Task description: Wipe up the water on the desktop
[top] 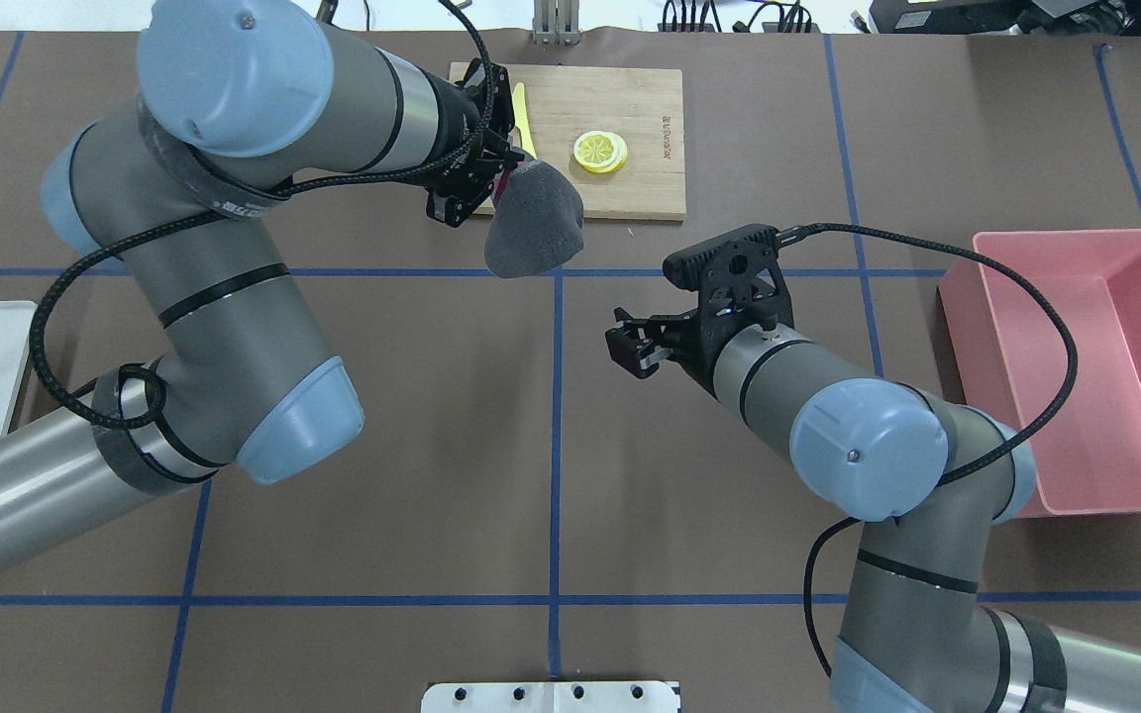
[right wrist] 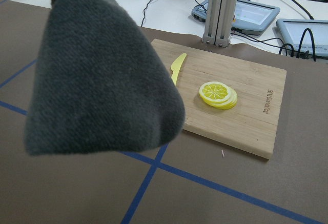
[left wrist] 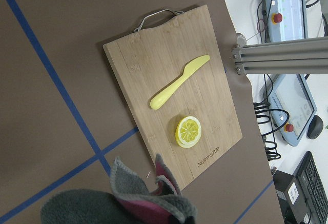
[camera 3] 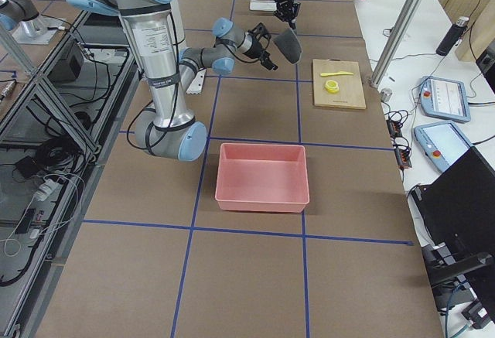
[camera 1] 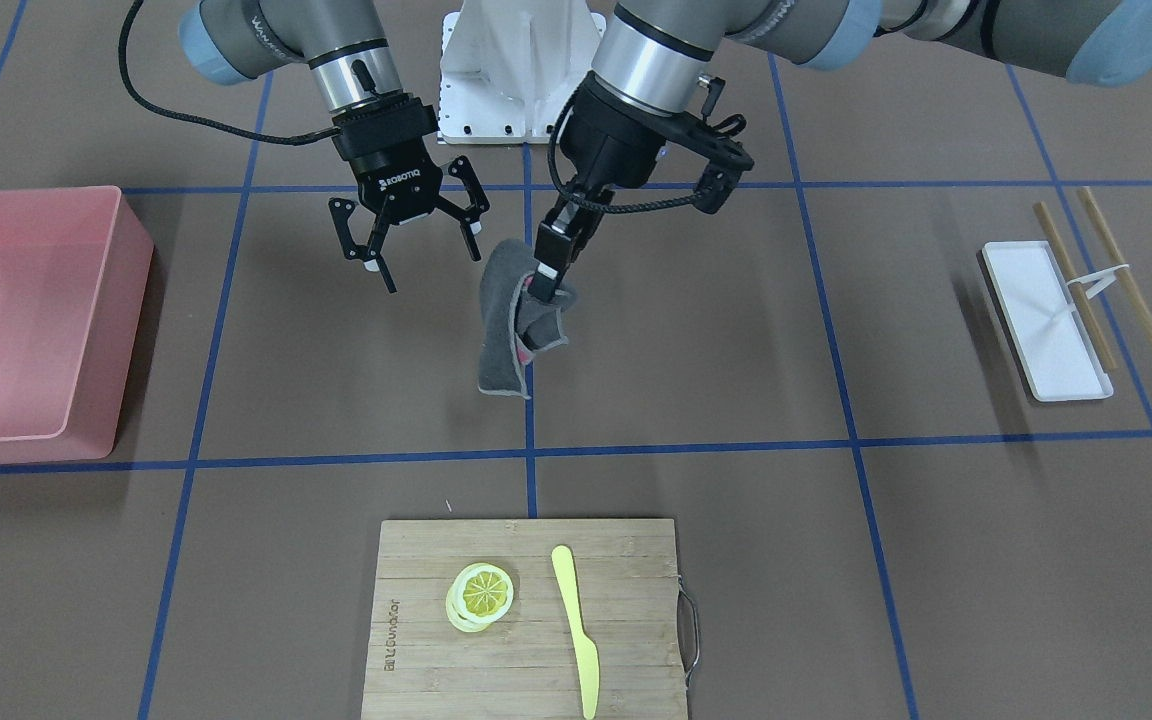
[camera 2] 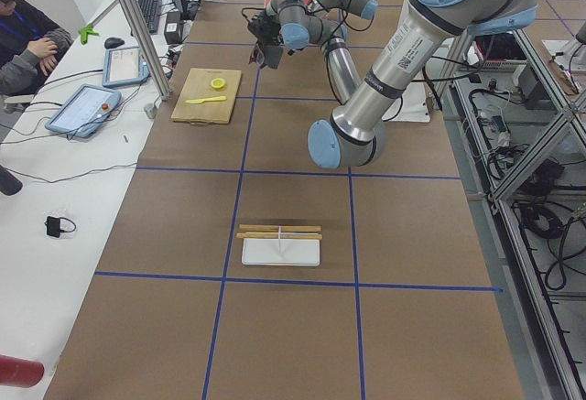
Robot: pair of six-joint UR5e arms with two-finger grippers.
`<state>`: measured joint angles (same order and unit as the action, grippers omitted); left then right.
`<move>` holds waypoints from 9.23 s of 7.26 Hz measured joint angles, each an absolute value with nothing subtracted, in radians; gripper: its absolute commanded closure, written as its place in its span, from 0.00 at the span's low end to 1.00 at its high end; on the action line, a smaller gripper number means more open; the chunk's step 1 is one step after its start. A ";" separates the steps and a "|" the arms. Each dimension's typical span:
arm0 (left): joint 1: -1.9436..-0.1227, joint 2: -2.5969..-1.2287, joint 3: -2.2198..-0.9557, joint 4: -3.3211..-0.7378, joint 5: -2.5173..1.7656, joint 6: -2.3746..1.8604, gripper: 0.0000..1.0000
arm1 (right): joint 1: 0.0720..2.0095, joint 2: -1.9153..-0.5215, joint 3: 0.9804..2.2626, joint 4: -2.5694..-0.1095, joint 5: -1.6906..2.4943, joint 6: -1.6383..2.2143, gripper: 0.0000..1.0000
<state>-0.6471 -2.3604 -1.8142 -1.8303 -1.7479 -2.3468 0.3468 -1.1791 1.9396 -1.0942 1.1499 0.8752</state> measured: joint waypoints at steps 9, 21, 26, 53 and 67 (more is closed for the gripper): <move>-0.588 -2.357 -1.918 -1.828 -1.841 -2.364 1.00 | 0.334 -1.178 1.938 -1.097 1.113 0.873 0.25; -0.582 -2.293 -1.951 -1.828 -1.894 -2.345 1.00 | 0.339 -1.173 1.948 -1.088 1.109 0.873 1.00; -0.617 -2.223 -1.973 -1.829 -1.901 -2.222 0.01 | 0.344 -1.182 1.954 -1.088 1.109 0.874 1.00; -1.621 -1.586 -1.721 -1.466 -2.209 -0.051 0.01 | 0.489 -1.024 1.698 -2.077 1.202 0.788 1.00; -1.622 -1.585 -1.725 -1.466 -2.209 -0.051 0.01 | 0.454 -1.086 1.795 -1.719 1.354 1.053 1.00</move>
